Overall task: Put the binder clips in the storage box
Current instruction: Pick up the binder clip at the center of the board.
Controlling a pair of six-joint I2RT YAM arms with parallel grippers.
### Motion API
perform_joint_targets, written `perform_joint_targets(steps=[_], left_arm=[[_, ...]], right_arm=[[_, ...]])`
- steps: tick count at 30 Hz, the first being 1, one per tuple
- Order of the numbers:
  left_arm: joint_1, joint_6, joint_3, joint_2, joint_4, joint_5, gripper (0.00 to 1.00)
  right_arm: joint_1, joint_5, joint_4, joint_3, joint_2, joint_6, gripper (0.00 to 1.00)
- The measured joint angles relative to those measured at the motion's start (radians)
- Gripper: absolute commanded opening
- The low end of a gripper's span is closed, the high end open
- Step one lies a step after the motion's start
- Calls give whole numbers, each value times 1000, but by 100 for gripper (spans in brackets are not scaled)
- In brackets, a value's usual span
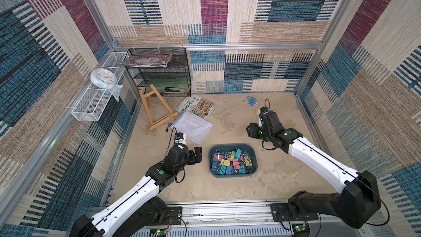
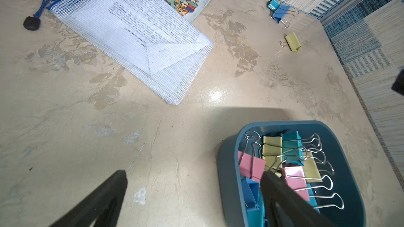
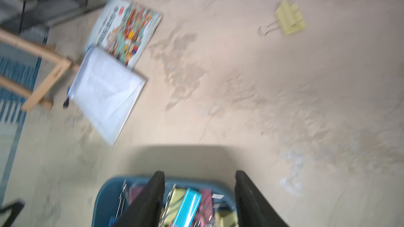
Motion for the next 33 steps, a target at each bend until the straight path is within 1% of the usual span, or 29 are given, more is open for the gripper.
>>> perform_joint_targets(steps=[1,3,6,11,14,16,19,22,25,28,33], left_arm=[[0,0,0,-4,-2,1,99],[0,-1,0,-16,-1,3,100],[0,-15,-4,-32,-2,3,99],[0,-19,-7,-42,-3,3,99],[1,-19,-7,-41,-8,2,99],[2,-17,-7,-39,-17,0,100],[4,-13,-6,-39,-27,-1,100],[4,-11,-6,-37,-32,-2,99],[4,-11,-6,-28,-31,-2,100],[4,-12,-6,-19,-31,0,99],[4,-16,-6,-14,-27,0,100]], right_arm=[[-59,-15,32,16,40,-3,57],[-134,-36,77,70,127,-15,58],[-203,-34,116,237,319,-71,56],[-225,40,45,626,694,-209,56],[-224,86,-8,779,847,-288,58],[-225,112,-43,852,922,-334,59],[-226,135,-101,945,1015,-388,59],[-228,142,-150,1003,1080,-429,56],[-230,145,-176,1009,1103,-449,55],[-233,139,-162,993,1101,-454,53],[-239,116,-119,942,1077,-442,56]])
